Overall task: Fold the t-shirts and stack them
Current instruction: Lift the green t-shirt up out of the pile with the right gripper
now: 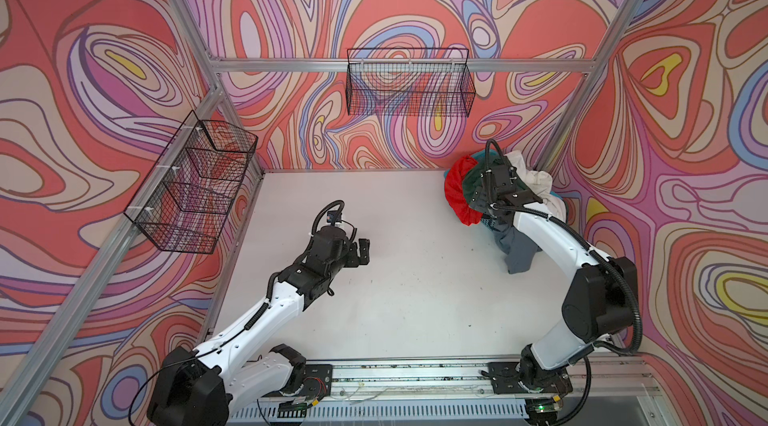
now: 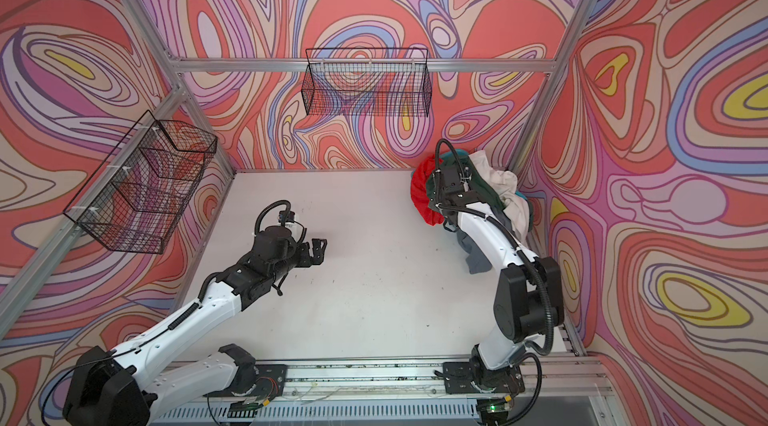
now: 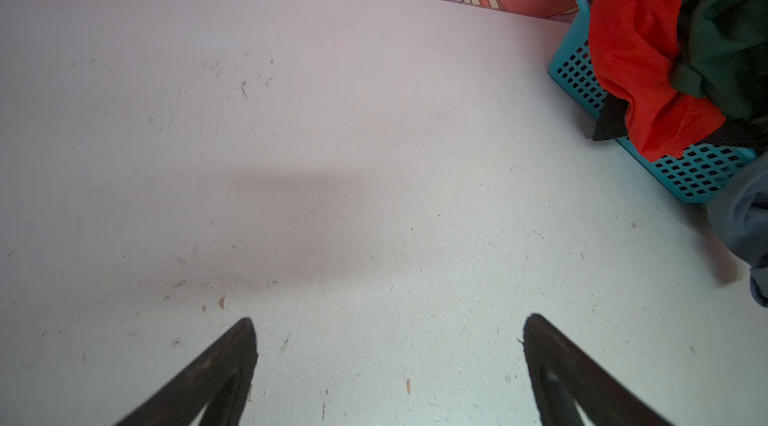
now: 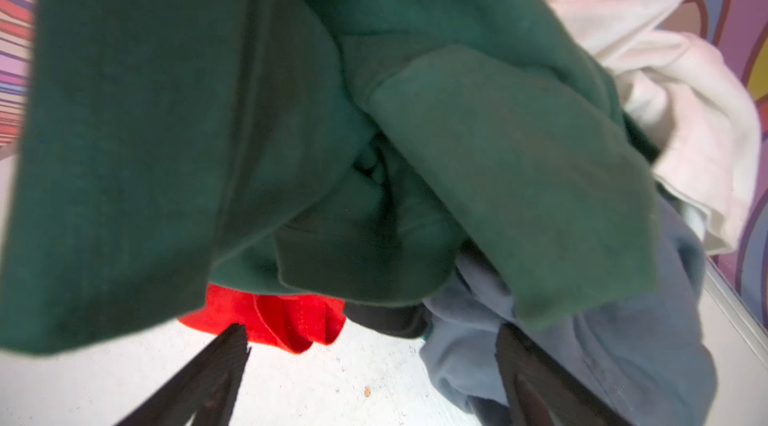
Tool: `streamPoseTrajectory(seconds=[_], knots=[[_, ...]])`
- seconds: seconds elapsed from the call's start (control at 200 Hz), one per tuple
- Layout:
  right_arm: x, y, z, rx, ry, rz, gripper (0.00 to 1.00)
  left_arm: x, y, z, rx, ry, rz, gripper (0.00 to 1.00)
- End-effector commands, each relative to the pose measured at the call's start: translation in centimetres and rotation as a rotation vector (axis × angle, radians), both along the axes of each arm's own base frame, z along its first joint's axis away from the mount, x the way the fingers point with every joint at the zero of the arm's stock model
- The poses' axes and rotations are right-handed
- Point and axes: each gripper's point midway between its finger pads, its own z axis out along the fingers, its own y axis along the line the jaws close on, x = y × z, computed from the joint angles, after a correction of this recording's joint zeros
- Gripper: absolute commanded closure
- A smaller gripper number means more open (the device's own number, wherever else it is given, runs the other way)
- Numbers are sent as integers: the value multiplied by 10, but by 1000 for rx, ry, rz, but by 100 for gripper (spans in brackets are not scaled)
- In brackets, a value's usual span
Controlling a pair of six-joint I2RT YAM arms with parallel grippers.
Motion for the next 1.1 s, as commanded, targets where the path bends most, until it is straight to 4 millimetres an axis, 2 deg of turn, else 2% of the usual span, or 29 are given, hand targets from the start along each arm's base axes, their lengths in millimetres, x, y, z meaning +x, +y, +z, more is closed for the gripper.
streamPoseTrajectory(seconds=[0.0, 0.01, 0.04, 0.085, 0.165, 0.24, 0.285, 0.351, 0.426, 0.551, 0.651, 0.671, 0.691, 0.801, 0.957, 1.097], knots=[[18, -1, 0, -46, 16, 10, 3, -3, 0, 7, -3, -9, -4, 0], [19, -1, 3, -50, 11, 7, 4, -3, 0, 6, -1, -7, -4, 0], [23, -4, -9, -73, 39, -4, 5, -3, 0, 6, 3, -5, -4, 0], [31, -6, -10, -96, 45, -16, 8, -3, 0, 5, 8, -2, -5, 0], [42, -8, -9, -127, 44, -27, 20, -2, 1, 4, 15, 4, -4, 0], [52, -8, 0, -141, 18, -22, 52, -2, 0, 4, 19, 7, -5, 0], [57, -8, 9, -145, -3, -20, 63, -2, 0, 3, 20, 12, -7, 0], [62, -9, 26, -163, -41, -18, 83, -3, 0, 3, 20, 14, -8, 0], [65, -10, 50, -179, -87, -17, 100, -3, 1, 5, 18, 7, -5, 0], [66, -9, 98, -188, -174, 9, 100, -2, 0, 8, 11, -3, -8, 0], [60, -5, 142, -167, -275, 40, 100, -1, -3, 9, 4, -3, -16, 0], [60, -4, 145, -163, -286, 47, 100, -1, -3, 9, 2, -4, -18, 0], [53, -5, 163, -152, -328, 50, 100, -1, -4, 9, 1, -2, -20, 0], [35, 10, 221, -78, -479, 148, 100, 0, -6, 10, -2, -2, -27, 0], [3, 56, 290, 25, -630, 373, 100, 2, -7, 14, -9, -16, -28, 0], [-24, 112, 323, 98, -695, 576, 100, 4, -8, 20, -24, -36, -26, 0]])
